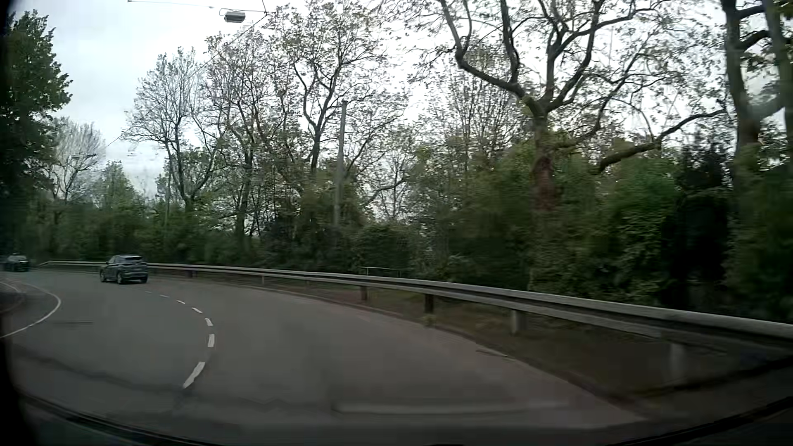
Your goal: Follow the waypoints while adhering to traffic rules and regulations
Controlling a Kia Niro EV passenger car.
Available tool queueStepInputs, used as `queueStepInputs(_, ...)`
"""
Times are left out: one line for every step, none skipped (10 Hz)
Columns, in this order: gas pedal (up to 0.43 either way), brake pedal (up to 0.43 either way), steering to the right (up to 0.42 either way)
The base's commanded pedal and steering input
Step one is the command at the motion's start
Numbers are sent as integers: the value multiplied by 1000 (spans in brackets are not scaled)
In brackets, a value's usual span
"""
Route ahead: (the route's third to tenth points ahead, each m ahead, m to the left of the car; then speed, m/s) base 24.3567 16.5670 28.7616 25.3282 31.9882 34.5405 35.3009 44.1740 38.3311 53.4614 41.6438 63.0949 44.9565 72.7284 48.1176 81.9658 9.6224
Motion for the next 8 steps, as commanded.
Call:
queueStepInputs(39,0,-157)
queueStepInputs(39,0,-160)
queueStepInputs(39,0,-164)
queueStepInputs(39,0,-164)
queueStepInputs(39,0,-164)
queueStepInputs(39,0,-165)
queueStepInputs(39,0,-163)
queueStepInputs(39,0,-162)
